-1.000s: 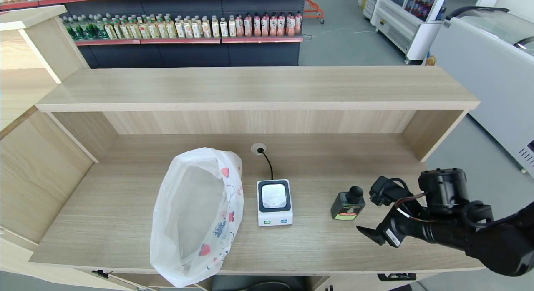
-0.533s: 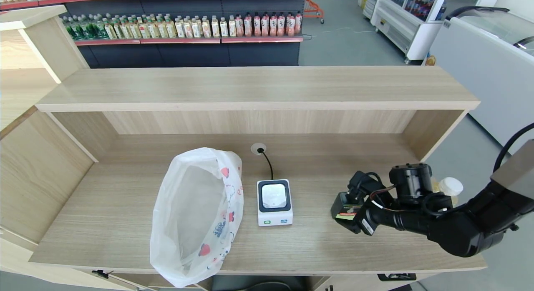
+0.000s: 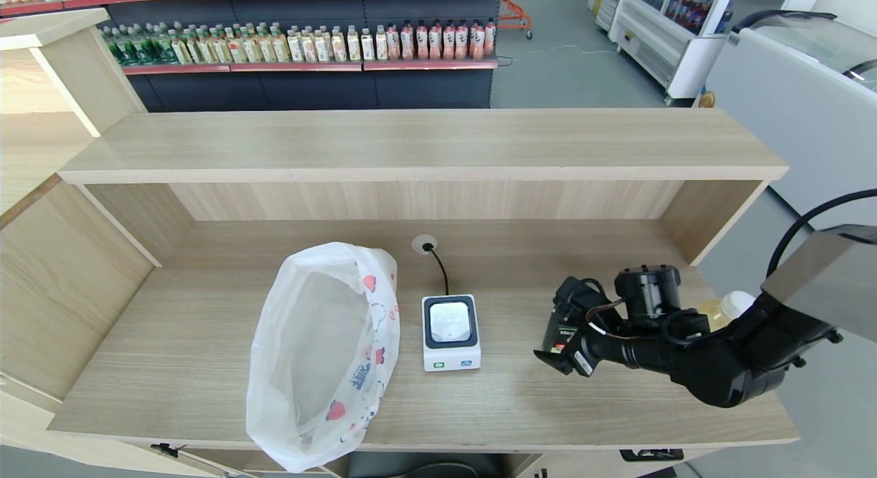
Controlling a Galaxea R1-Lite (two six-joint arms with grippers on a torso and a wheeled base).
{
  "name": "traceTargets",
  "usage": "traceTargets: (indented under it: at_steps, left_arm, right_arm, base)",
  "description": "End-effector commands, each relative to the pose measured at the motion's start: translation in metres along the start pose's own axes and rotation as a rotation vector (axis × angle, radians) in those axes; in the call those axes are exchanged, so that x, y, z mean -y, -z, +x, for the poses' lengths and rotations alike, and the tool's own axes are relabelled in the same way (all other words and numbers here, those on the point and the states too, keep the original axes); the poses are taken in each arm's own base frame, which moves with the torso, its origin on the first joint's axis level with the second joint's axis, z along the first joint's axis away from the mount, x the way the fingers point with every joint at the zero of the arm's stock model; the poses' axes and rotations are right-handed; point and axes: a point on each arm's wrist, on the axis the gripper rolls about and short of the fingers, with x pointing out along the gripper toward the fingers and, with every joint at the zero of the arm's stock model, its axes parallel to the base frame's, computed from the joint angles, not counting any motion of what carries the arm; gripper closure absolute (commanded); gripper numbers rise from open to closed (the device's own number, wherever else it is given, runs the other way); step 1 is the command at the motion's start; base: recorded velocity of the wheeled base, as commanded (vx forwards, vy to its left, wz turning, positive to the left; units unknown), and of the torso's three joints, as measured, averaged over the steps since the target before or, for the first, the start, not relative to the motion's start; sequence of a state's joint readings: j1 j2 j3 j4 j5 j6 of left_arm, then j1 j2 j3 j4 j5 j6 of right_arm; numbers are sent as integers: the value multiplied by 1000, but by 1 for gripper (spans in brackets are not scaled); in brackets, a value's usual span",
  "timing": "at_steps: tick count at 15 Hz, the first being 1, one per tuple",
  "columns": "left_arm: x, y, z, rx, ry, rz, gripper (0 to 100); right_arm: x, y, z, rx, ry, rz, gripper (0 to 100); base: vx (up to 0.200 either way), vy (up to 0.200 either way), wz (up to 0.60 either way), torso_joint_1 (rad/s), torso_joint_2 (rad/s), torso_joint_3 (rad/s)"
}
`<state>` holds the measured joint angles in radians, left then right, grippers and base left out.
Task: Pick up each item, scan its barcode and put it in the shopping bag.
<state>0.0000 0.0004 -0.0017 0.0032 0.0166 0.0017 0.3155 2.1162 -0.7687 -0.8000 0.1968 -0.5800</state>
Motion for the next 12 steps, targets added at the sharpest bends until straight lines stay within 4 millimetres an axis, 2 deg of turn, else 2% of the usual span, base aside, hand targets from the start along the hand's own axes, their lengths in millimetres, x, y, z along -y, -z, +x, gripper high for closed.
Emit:
traceTargets:
  at_steps: [1,4,7,11,12]
  left_arm:
    - [0,0,0,0,0,0,0]
    - [0,0,0,0,0,0,0]
    - [0,0,0,0,0,0,0]
    - [0,0,0,0,0,0,0]
    - [0,0,0,0,0,0,0]
  right_arm:
    - [-3,-1,3,2,-10,-3,100]
    - [-4,-12,1,37,-5,20,100]
    - [-6,-11,-9,36,3,19,100]
    - [-16,-3,-34,83,36,7,100]
    - [-16,-7,-54,148,80,10,100]
  base:
    - [0,0,0,0,0,0]
    - [0,0,0,0,0,0]
    - [0,0,0,0,0,0]
    - [0,0,0,0,0,0]
    - [0,0,0,0,0,0]
